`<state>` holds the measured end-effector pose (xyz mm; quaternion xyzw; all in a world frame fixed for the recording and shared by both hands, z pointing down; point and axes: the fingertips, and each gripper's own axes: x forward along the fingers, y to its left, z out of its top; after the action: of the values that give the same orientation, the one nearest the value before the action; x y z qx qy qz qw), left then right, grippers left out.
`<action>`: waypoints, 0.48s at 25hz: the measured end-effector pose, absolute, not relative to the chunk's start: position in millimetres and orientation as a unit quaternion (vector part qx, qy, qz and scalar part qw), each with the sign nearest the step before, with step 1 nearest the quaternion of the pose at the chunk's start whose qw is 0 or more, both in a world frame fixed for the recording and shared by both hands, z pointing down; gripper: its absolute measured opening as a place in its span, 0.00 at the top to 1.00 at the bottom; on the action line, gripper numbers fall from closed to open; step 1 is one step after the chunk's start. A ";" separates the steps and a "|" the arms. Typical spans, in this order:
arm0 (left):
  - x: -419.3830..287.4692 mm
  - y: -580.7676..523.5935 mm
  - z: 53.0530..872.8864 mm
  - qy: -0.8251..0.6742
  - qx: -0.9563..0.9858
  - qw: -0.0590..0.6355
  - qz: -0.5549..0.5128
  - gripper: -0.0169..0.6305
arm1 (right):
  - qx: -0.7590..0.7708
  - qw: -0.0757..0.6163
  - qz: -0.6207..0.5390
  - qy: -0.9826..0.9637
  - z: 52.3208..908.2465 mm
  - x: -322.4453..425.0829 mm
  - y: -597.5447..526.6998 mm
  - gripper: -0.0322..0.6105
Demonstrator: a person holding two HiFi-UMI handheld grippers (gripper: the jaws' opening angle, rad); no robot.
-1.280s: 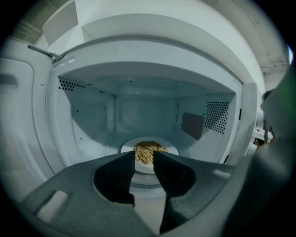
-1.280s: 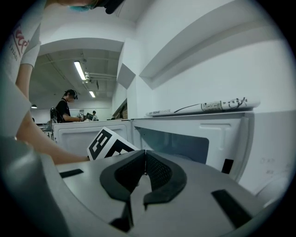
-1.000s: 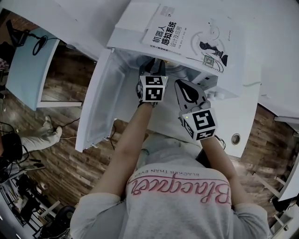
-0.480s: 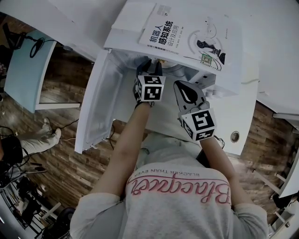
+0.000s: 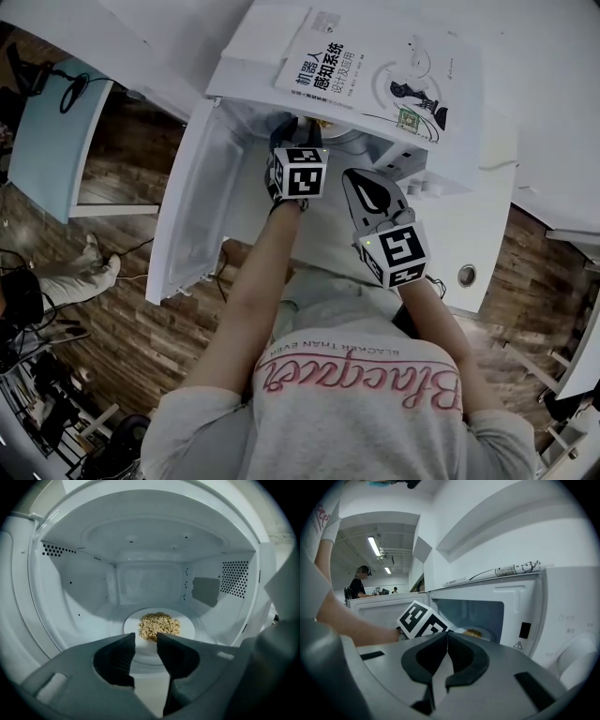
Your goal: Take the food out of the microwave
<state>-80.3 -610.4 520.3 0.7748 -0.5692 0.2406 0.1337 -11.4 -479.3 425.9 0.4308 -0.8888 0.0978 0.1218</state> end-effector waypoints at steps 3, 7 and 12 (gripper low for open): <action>-84.0 -602.5 521.2 -0.574 0.769 0.139 0.243 0.77 | 0.426 0.122 0.098 -0.891 426.1 -12.9 -477.3 0.93; -89.7 -589.6 520.9 -0.582 0.760 0.149 0.249 0.77 | 0.419 0.123 0.099 -0.894 425.7 -15.8 -473.8 0.93; -102.3 -578.1 520.8 -0.613 0.735 0.153 0.245 0.71 | 0.413 0.125 0.098 -0.897 426.8 -18.4 -469.4 0.93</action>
<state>-102.3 -578.1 520.8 0.7348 -0.6135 0.2453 0.1535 -18.4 -469.4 426.8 0.4125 -0.8969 0.0980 0.1254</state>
